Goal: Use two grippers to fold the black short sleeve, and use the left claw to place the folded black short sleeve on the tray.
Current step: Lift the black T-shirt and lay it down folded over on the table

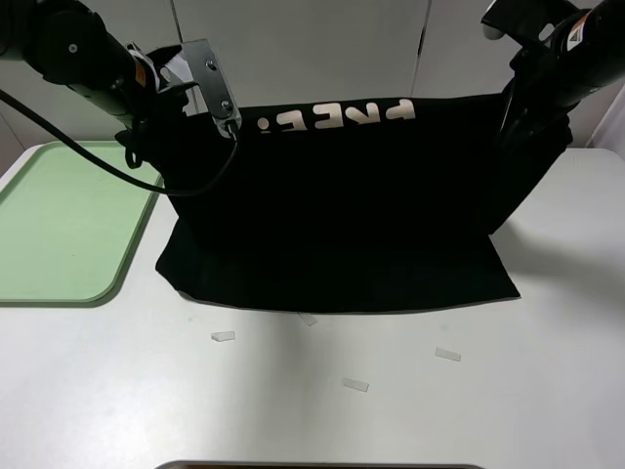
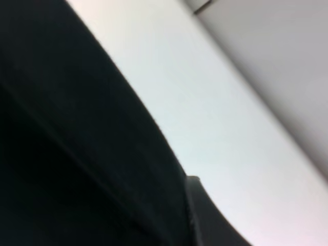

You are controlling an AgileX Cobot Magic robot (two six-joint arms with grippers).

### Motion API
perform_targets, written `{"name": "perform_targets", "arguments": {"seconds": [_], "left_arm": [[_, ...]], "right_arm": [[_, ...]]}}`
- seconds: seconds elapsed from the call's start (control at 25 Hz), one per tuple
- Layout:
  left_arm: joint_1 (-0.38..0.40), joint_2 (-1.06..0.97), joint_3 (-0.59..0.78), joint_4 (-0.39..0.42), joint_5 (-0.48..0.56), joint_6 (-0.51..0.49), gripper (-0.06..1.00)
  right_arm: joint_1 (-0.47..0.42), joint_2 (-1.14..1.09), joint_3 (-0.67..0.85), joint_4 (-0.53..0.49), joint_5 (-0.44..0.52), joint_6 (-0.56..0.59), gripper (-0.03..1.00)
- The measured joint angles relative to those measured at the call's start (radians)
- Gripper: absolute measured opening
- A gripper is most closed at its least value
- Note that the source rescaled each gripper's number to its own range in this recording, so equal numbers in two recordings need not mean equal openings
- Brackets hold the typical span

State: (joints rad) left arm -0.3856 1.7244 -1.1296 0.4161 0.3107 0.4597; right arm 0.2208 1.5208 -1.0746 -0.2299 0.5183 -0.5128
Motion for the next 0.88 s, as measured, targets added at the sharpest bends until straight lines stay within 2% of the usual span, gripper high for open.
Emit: {"name": "perform_targets", "arguments": {"seconds": [0.24,0.4,0.76,0.88], "left_arm": [[0.000,0.000,0.082,-0.155,0.046,-0.002,0.00],[-0.003,0.000,0.157,-0.208,0.048,-0.003,0.00],[-0.005,-0.002,0.222,-0.220,0.013,-0.003,0.00],[-0.004,-0.002,0.224,-0.210,0.011,-0.005,0.05]], "right_arm": [[0.000,0.000,0.000,0.134,0.205,0.000,0.00],[0.000,0.000,0.000,0.185,0.302,0.000,0.00],[0.000,0.000,0.000,0.217,0.329,0.000,0.00],[0.000,0.000,0.000,0.205,0.325,0.000,0.01]]}}
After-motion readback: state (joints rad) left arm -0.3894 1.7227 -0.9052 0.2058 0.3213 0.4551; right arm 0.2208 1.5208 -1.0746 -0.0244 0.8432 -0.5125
